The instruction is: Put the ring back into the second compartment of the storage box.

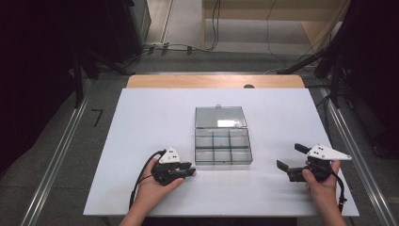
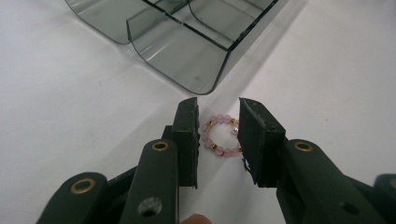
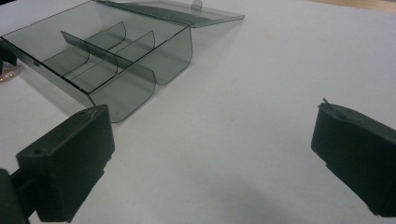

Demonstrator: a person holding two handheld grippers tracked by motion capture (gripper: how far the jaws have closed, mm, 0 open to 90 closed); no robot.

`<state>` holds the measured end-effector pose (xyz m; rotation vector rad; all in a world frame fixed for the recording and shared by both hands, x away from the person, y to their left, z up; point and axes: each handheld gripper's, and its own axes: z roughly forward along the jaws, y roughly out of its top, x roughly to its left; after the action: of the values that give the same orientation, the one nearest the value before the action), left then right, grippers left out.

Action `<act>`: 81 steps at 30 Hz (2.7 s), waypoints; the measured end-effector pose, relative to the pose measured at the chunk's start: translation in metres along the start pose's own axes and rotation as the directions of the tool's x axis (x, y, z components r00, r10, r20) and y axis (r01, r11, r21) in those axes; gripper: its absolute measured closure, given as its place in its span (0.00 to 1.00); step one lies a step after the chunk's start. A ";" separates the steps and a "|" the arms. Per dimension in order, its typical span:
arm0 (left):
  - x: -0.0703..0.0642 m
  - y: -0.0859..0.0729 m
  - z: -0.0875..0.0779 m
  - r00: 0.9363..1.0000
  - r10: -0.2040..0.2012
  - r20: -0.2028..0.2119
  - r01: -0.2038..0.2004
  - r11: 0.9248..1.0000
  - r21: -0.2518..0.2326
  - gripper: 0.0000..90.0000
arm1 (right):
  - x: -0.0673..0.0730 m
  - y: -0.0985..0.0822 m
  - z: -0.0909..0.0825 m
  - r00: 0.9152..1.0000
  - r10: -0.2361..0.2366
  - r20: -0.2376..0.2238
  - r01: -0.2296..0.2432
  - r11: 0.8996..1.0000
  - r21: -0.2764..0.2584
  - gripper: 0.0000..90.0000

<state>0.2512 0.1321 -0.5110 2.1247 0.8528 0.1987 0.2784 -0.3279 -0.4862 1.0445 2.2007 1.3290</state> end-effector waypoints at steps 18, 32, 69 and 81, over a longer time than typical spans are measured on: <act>-0.004 0.001 0.000 0.999 0.000 -0.054 0.001 1.000 0.025 0.95 | -0.002 -0.001 0.001 1.000 0.005 0.005 -0.005 1.000 0.001 0.00; -0.002 0.000 -0.001 1.000 -0.002 -0.026 0.003 1.000 0.017 0.96 | -0.001 0.000 0.000 1.000 0.000 -0.003 0.000 1.000 -0.008 0.00; -0.007 0.012 -0.019 0.999 0.017 0.043 -0.013 0.996 -0.084 0.96 | 0.000 0.001 0.000 1.000 -0.004 -0.011 0.004 1.000 -0.019 0.00; -0.007 0.016 -0.022 0.999 0.018 0.046 -0.014 0.995 -0.103 0.96 | 0.000 0.000 0.000 1.000 -0.006 -0.015 0.005 1.000 -0.022 0.00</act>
<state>0.2449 0.1352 -0.4837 2.0328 0.7822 0.1964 0.2790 -0.3278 -0.4860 1.0231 2.1935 1.3596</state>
